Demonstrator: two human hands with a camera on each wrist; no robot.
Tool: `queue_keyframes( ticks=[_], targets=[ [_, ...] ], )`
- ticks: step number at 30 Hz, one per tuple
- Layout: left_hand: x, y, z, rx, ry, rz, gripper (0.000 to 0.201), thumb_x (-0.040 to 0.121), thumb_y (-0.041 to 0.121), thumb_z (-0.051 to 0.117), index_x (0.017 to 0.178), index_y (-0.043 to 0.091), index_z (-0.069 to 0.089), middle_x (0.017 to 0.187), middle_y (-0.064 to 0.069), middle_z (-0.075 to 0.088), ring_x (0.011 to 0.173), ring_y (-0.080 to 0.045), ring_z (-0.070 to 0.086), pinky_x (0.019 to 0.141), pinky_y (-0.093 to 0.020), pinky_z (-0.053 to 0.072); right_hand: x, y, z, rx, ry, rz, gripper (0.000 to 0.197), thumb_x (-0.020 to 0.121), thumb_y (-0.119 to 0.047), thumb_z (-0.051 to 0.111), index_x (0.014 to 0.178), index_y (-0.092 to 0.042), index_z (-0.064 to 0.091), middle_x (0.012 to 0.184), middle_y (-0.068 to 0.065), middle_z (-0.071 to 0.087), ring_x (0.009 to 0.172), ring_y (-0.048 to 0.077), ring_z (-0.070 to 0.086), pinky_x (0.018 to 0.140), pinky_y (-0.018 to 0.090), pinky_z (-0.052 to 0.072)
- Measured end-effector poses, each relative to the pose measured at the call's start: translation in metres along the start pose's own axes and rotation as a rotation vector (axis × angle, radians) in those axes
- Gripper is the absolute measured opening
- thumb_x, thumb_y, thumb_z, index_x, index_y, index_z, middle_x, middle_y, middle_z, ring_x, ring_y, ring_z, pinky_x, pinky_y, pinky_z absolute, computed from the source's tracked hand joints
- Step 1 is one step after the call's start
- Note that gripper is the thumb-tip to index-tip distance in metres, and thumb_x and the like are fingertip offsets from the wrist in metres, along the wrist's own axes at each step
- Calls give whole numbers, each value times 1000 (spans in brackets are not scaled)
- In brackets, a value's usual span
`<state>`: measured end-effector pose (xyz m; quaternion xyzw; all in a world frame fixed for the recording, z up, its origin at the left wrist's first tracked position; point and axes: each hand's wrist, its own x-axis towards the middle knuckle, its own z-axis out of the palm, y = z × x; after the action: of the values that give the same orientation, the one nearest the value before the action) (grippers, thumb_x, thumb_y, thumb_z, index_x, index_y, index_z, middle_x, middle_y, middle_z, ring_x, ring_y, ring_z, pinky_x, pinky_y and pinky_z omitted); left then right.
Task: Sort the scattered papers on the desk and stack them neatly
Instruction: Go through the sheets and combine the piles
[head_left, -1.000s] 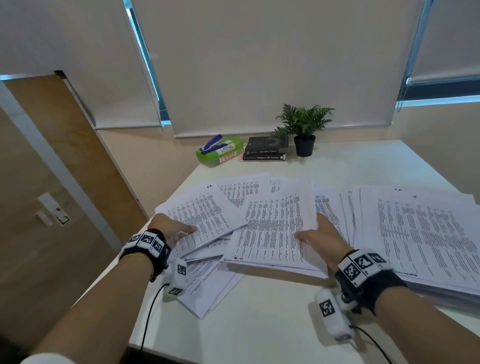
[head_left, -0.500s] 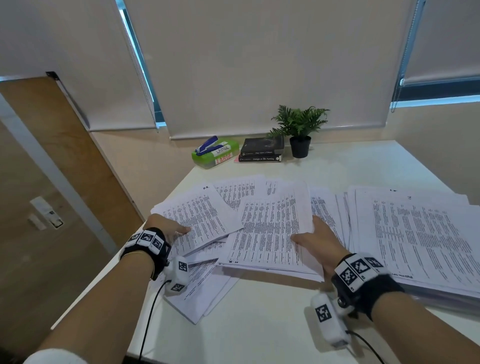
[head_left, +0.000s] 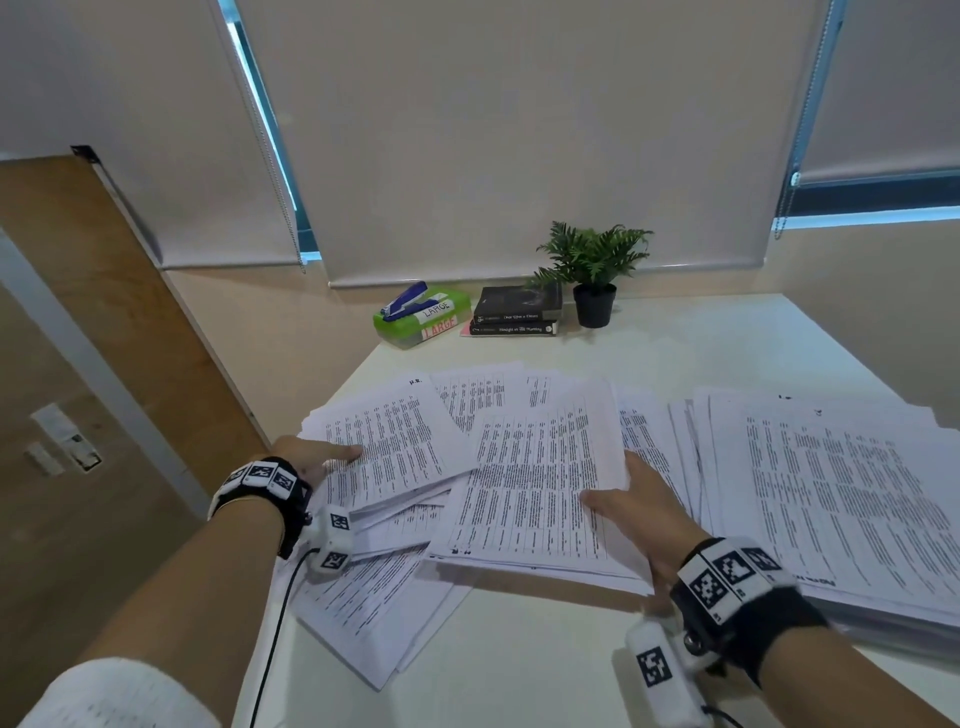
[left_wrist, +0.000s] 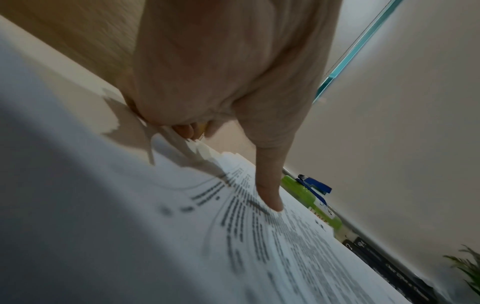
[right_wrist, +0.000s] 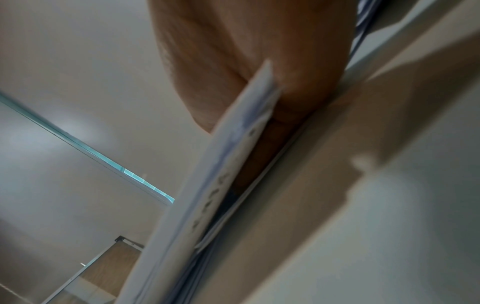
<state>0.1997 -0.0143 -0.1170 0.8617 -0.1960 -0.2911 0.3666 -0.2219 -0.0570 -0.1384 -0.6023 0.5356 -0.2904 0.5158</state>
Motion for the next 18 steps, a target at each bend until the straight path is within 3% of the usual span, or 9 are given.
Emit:
queue_keyframes(
  ticks=[1,3,6,8,10,12,14,16,18],
  targets=[
    [5,0,-1,0,-1,12,98,62,29,102,142,-8,58,124,-23,71,72,-26,56,75,-34,49,2,2,0,-1,4,-5,75,84,-25,80,149,-17,44,142,4,60,129,29,59,112,55,45],
    [11,-1,-1,37,-1,37,76,68,25,99,130,-8,69,132,-23,69,76,-26,61,80,-33,49,2,2,1,6,2,-13,76,84,-26,80,150,-18,43,143,4,60,129,29,59,112,55,46],
    [12,0,2,91,10,62,67,73,21,97,125,-10,69,133,-26,68,109,-38,69,85,-36,52,2,3,0,17,6,-7,73,83,-26,79,147,-18,46,139,3,62,126,28,61,111,55,47],
    [14,3,0,57,-28,44,75,74,20,97,133,-12,64,133,-24,67,98,-35,66,75,-33,51,1,2,1,29,1,3,70,83,-26,80,144,-19,48,137,2,64,125,28,62,110,55,47],
    [16,8,-3,86,-31,64,97,73,34,96,146,-12,51,116,-22,68,81,-29,59,73,-33,51,-1,0,0,31,-2,2,56,88,-18,78,137,-21,52,127,0,67,118,26,65,108,54,49],
    [22,10,-5,220,-53,89,125,62,63,93,153,-7,44,112,-19,65,90,-31,61,86,-38,52,-2,0,0,36,-8,-5,51,90,-13,76,136,-22,54,123,-2,69,114,24,66,106,52,51],
    [25,13,-6,378,-93,123,131,65,75,84,159,-2,35,140,-23,60,112,-37,62,89,-37,49,-3,0,0,46,-15,-4,51,91,-11,75,136,-22,54,121,-1,69,112,23,68,103,50,54],
    [35,14,-4,414,-138,155,116,83,59,81,165,2,22,164,-20,39,136,-39,52,100,-38,45,-3,0,0,53,-18,-6,51,91,-12,75,136,-23,53,123,0,69,112,23,67,102,50,55],
    [50,18,-6,300,-261,135,112,84,35,88,168,10,18,172,-14,24,153,-37,36,120,-41,34,-1,1,1,54,-17,1,50,92,-13,75,135,-24,53,123,-1,69,113,23,67,103,50,54]
  ],
)
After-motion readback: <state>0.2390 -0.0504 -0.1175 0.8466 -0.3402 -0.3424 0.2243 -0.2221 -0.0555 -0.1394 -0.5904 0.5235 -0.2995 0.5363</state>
